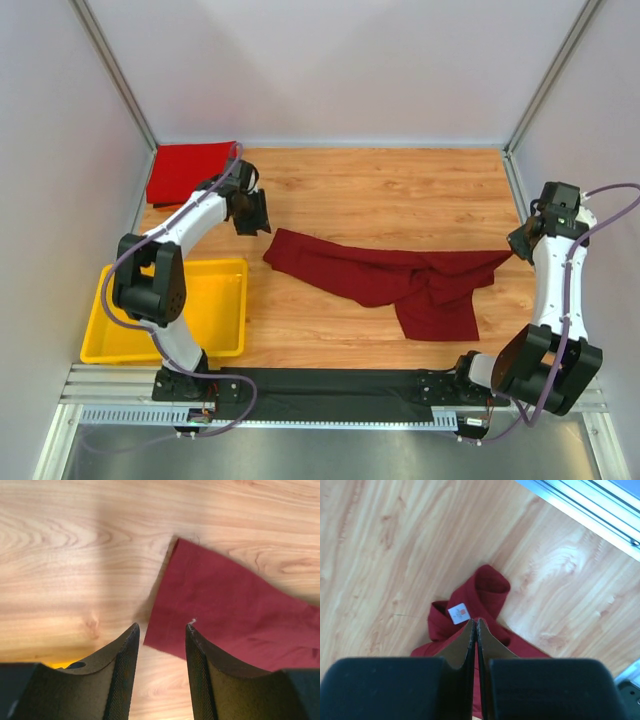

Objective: Fold and stack the t-shirts
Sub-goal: Flatten the tshirt out

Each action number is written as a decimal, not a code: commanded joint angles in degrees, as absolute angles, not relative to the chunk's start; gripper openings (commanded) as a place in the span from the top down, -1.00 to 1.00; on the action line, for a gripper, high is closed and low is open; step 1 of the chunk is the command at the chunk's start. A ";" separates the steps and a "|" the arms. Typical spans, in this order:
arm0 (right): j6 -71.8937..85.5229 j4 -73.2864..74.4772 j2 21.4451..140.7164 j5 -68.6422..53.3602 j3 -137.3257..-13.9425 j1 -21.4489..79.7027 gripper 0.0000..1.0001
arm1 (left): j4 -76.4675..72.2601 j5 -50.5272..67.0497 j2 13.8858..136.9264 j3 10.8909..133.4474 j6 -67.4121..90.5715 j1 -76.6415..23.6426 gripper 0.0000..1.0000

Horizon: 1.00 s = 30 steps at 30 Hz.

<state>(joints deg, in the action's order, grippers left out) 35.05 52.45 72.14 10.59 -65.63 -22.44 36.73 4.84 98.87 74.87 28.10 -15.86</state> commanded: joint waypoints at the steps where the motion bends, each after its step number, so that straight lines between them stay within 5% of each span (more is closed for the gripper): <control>1: 34.72 47.73 71.72 8.71 -68.20 -22.59 0.99 | 37.88 10.98 102.20 81.11 25.32 -15.21 0.02; 14: 34.98 44.12 71.10 2.82 -64.78 -21.71 0.99 | 40.25 13.54 119.52 93.16 16.96 -15.29 0.08; 30: 32.34 42.89 68.91 -1.23 -62.84 -21.62 0.99 | 41.04 12.31 124.63 95.45 14.42 -17.84 0.25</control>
<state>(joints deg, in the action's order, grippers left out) 33.47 44.45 70.81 -0.19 -62.59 -21.78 39.68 12.32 123.37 93.95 16.53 -15.84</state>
